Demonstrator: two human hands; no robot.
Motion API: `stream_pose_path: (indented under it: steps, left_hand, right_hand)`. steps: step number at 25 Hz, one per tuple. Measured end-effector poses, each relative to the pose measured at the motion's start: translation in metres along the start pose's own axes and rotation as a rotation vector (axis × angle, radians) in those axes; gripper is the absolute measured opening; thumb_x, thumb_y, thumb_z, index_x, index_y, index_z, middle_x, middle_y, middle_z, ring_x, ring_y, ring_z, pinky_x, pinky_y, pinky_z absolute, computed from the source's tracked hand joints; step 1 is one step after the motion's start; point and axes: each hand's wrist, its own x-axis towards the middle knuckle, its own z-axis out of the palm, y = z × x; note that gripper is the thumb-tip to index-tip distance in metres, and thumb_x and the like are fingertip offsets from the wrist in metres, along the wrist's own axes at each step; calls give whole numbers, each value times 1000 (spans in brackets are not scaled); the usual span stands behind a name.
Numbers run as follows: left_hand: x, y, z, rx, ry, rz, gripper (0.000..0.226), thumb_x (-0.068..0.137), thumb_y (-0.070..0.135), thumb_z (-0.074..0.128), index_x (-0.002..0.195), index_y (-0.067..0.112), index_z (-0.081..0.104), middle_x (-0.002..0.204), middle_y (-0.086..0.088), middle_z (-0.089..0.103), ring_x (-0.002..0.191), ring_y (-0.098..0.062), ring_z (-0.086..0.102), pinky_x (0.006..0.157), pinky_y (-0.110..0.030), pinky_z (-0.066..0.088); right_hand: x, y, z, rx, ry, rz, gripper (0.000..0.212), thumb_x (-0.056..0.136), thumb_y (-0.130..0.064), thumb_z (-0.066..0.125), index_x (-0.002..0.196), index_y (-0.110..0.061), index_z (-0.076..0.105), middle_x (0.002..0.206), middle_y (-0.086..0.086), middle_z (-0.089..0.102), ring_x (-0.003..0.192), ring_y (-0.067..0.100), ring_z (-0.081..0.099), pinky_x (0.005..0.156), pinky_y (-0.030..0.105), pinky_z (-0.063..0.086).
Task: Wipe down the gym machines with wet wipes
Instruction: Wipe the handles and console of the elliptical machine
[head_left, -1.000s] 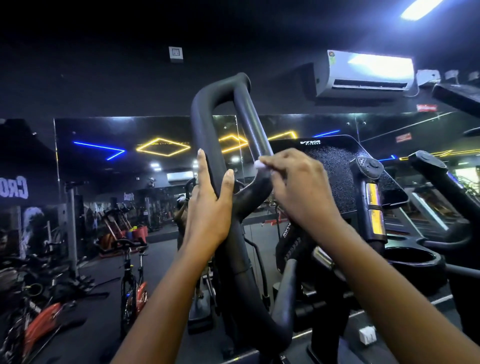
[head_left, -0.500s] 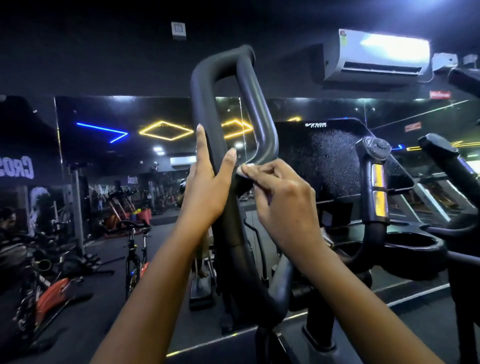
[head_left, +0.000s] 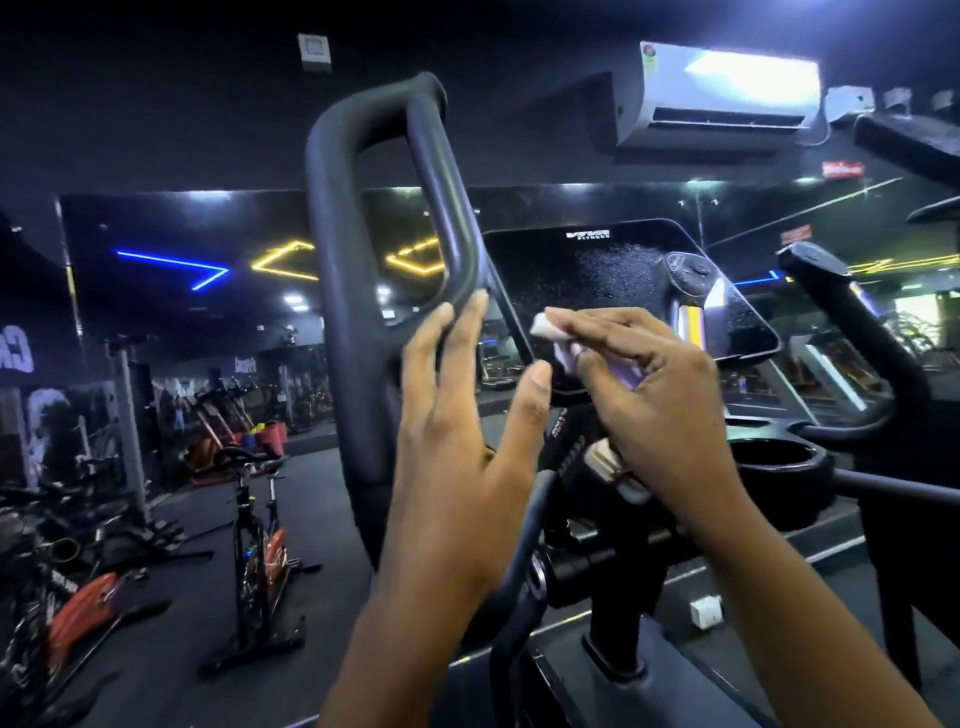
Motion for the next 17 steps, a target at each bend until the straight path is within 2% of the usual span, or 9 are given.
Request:
stream_pose_path:
  steps: [2, 5, 6, 7, 9, 11, 13, 15, 17]
  left_hand:
    - [-6, 2, 30, -76, -54, -1, 58, 87, 61, 37, 142, 46, 26, 147, 20, 25, 128, 15, 24, 94, 8, 17]
    - [-6, 1, 83, -228, -205, -112, 51, 95, 48, 45, 143, 41, 28, 143, 18, 29, 109, 26, 33, 89, 8, 21]
    - [-4, -1, 99, -290, -260, -167, 54, 95, 46, 46, 144, 41, 25, 143, 17, 29, 109, 26, 34, 96, 2, 25]
    - [-1, -1, 117, -363, -302, -225, 58, 93, 48, 46, 145, 42, 22, 146, 15, 28, 117, 20, 34, 105, -10, 28]
    - [5, 1, 147, -484, -336, -316, 65, 88, 62, 44, 145, 48, 15, 150, 9, 27, 134, -3, 33, 113, -34, 30]
    - [14, 3, 169, -556, -315, -360, 71, 83, 70, 42, 144, 51, 11, 150, 7, 30, 135, -11, 34, 113, -40, 29]
    - [23, 2, 188, -591, -300, -386, 75, 78, 71, 38, 145, 51, 9, 149, 6, 33, 133, -13, 37, 112, -42, 30]
    - [32, -2, 203, -633, -298, -439, 72, 78, 73, 39, 142, 56, 10, 143, 7, 42, 123, -20, 51, 104, -46, 40]
    - [37, -1, 211, -721, -275, -472, 60, 87, 66, 41, 141, 56, 16, 117, 8, 61, 81, -23, 68, 71, -37, 56]
  right_hand:
    - [-3, 12, -26, -20, 55, 44, 27, 87, -2, 62, 110, -14, 69, 104, -3, 67, 101, 9, 62, 88, 25, 52]
    - [-9, 29, -64, -90, 144, 89, 29, 86, -2, 62, 106, -21, 69, 103, -7, 68, 101, 4, 62, 92, 31, 50]
    - [-11, 35, -76, -109, 174, 106, 29, 86, -2, 63, 106, -23, 69, 103, -8, 68, 100, 4, 62, 93, 32, 50]
    - [-12, 40, -89, -127, 202, 125, 29, 86, -2, 63, 105, -23, 69, 102, -8, 68, 100, 4, 63, 93, 34, 50]
    - [-14, 50, -110, -135, 242, 152, 28, 86, -3, 63, 105, -22, 70, 102, -7, 69, 100, 6, 64, 92, 35, 51]
    - [-15, 60, -124, -139, 259, 166, 27, 85, -2, 64, 102, -22, 71, 102, -7, 69, 100, 8, 64, 92, 35, 51]
    - [-14, 70, -131, -149, 255, 183, 29, 85, 0, 63, 97, -26, 70, 101, -9, 69, 99, 4, 63, 92, 29, 51]
    - [-12, 78, -131, -153, 240, 203, 32, 84, 2, 62, 96, -27, 69, 100, -11, 69, 98, 0, 63, 90, 21, 50]
    - [-3, 85, -130, -165, 224, 209, 32, 85, 1, 62, 98, -26, 70, 99, -12, 68, 95, -5, 62, 86, 13, 48]
